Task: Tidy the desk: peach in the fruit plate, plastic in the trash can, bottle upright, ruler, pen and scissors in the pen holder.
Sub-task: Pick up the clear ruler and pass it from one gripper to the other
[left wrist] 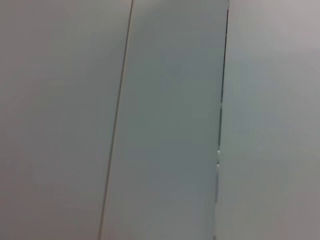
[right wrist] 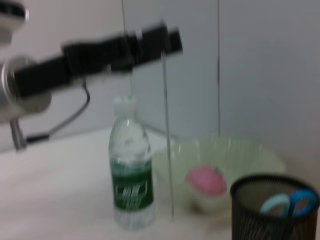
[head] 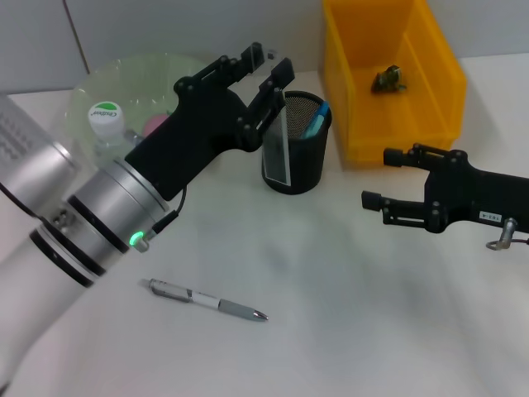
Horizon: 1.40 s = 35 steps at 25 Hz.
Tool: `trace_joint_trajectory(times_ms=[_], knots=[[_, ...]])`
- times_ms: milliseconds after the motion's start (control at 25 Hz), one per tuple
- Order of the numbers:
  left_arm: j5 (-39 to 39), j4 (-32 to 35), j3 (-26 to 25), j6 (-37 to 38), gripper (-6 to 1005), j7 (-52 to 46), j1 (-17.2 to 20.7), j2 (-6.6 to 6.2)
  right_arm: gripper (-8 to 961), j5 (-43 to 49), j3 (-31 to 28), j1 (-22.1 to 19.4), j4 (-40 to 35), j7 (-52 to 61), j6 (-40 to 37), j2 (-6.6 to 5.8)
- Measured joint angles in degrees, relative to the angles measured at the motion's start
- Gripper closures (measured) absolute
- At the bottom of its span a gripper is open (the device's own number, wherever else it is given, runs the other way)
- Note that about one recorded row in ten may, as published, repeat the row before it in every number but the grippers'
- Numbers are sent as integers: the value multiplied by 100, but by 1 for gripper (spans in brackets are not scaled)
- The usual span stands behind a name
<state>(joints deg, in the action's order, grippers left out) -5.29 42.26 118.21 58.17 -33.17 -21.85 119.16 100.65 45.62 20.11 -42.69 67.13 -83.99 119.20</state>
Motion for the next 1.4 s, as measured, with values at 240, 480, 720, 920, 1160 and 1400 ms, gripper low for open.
trace_joint_trajectory(times_ms=[240,480,720,920,1160,1400], knots=[[1835,-105,1175,-10,561,1577,-70,2,158,-1104,10,-91,1029,-1422,-118,9],[2475,-79,1594,-10,555,2048,-128,2,158,-1727,43,76,1763,-2147,-335,10],[2574,-78,1744,-1,549,2089,-195,2,159,-1790,226,426,2216,-2339,-430,17],[2582,-101,1786,13,544,2076,-220,2,159,-1784,283,662,2378,-2357,-331,12],[2556,-109,1833,23,538,2075,-230,2,158,-1782,354,830,2447,-2363,-147,11],[2532,-122,1860,47,532,2088,-230,2,163,-1781,589,995,2593,-2362,132,16]])
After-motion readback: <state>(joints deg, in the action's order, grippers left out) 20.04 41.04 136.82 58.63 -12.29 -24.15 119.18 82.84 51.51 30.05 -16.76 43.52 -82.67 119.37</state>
